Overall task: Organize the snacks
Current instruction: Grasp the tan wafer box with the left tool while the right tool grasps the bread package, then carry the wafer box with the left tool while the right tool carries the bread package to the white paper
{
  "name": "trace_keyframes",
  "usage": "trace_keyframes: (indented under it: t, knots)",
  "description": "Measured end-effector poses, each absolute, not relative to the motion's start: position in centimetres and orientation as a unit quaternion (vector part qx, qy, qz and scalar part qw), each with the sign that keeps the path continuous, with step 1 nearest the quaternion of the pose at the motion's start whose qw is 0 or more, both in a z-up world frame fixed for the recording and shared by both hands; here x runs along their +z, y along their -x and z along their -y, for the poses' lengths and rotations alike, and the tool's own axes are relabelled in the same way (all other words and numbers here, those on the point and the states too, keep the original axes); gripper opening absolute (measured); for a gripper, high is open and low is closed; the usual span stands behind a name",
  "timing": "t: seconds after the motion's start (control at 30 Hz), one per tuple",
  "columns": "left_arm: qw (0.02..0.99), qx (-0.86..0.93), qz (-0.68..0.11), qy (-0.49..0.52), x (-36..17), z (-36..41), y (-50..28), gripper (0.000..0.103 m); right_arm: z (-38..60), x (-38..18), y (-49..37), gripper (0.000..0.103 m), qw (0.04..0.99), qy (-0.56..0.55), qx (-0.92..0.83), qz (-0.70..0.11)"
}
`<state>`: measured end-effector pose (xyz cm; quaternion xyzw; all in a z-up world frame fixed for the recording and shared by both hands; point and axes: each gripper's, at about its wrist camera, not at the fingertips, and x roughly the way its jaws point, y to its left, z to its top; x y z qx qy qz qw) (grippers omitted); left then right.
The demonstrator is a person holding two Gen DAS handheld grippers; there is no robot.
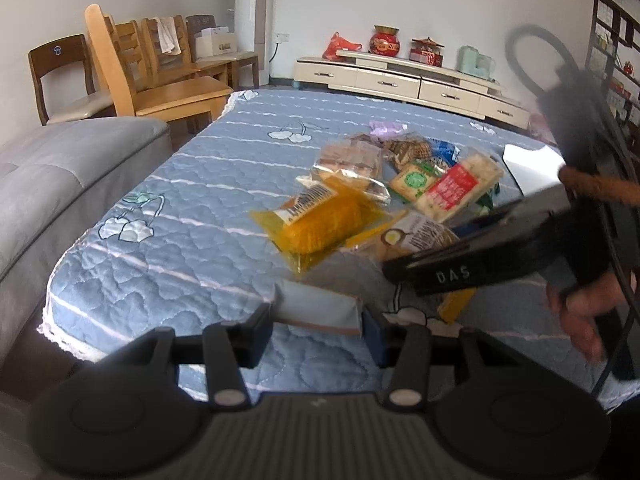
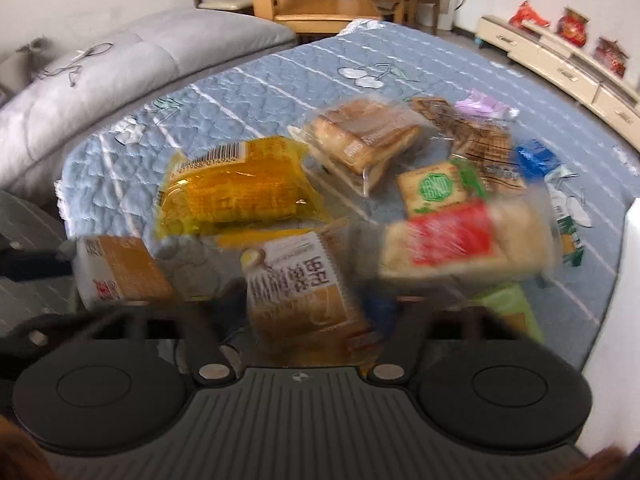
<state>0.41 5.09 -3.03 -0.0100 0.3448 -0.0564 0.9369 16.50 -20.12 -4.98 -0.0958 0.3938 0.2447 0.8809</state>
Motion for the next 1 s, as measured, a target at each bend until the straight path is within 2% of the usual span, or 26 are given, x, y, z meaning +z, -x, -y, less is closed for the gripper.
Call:
trace_keyframes:
  t: [0.07, 0.3, 1.0]
  knots:
    - [0.939, -0.055, -0.34, 0.012, -2.8, -5.1, -0.3, 0.048, 20.5, -5.0, -15.9, 0.059, 0.887, 0.074, 0.236, -0.39]
    - [0.946, -0.056, -0.32, 0.017, -1.6, -4.5, -0.2, 0.047, 23.5, -3.1, -11.8, 0.059, 0.916, 0.006, 0.186, -0.355]
    - [0.952, -0.128, -0.278, -0.009, 2.6, 2.5, -1.2, 0.047, 33.9, 1.1, -4.8, 0.059, 0.956, -0.063, 0.022, -0.286]
